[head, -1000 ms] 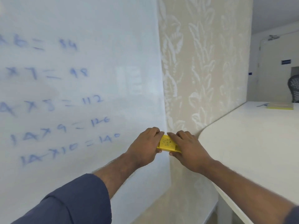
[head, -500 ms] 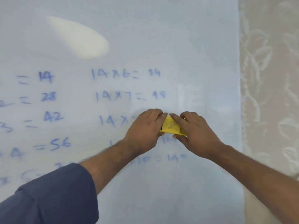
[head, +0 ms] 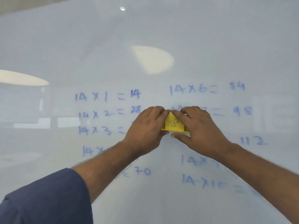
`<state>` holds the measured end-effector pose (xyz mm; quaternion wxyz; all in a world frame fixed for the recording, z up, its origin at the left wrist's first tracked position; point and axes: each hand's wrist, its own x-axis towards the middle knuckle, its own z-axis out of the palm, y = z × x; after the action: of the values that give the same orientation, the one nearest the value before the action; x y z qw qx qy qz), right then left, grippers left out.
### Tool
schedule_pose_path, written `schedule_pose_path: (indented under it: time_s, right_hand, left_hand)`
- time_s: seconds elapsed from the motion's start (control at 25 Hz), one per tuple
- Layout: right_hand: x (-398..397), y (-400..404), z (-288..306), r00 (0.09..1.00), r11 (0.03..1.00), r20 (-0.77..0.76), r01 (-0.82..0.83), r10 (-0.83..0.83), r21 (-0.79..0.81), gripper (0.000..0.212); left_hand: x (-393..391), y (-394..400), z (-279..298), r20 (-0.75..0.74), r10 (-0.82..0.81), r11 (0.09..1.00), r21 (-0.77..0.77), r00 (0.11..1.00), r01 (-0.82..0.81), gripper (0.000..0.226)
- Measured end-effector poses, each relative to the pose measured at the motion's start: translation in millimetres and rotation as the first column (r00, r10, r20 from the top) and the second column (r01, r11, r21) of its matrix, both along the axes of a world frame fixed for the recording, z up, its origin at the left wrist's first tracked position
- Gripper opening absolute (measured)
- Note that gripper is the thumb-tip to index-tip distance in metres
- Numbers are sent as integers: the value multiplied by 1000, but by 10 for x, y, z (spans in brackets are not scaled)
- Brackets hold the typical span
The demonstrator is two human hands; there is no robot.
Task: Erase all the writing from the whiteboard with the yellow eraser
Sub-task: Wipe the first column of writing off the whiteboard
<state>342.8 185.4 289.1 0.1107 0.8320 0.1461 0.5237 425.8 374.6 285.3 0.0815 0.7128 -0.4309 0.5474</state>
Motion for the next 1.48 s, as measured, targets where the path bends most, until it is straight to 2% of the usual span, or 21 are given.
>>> schedule_pose_path:
  time_s: [0.16, 0.52, 0.68, 0.84, 1.04, 1.36, 1.48]
  right_hand:
    - [380, 563, 124, 997, 998, 44, -59, 60, -11, 60]
    - [953, 1442, 495, 983, 997, 174, -53, 62, -55, 58]
    - [1172, 1789, 635, 977, 996, 193, -82, 89, -46, 56]
    - [1365, 2031, 823, 980, 994, 185, -57, 74, -96, 56]
    - [1620, 2259, 1023, 986, 986, 160, -21, 48, -165, 59]
    - [2172, 2700, 1386, 986, 978, 115, -96, 119, -183, 61]
    - [2247, 2858, 1304, 986, 976, 72, -139, 153, -167, 62]
  left_hand:
    - [346, 532, 109, 59, 44, 998, -53, 997, -41, 61]
    - [1195, 1783, 441, 193, -21, 995, -90, 981, 39, 75]
    - [1691, 2423, 495, 171, 57, 974, -225, 984, -18, 71]
    - [2202, 2890, 506, 65, 135, 948, -300, 989, -110, 64]
    - [2671, 3028, 436, -80, 134, 924, -351, 988, -154, 69]
    - [2900, 2999, 333, 2, 65, 930, -364, 998, -60, 66]
    - [2881, 2992, 326, 0, 52, 928, -368, 999, -48, 65]
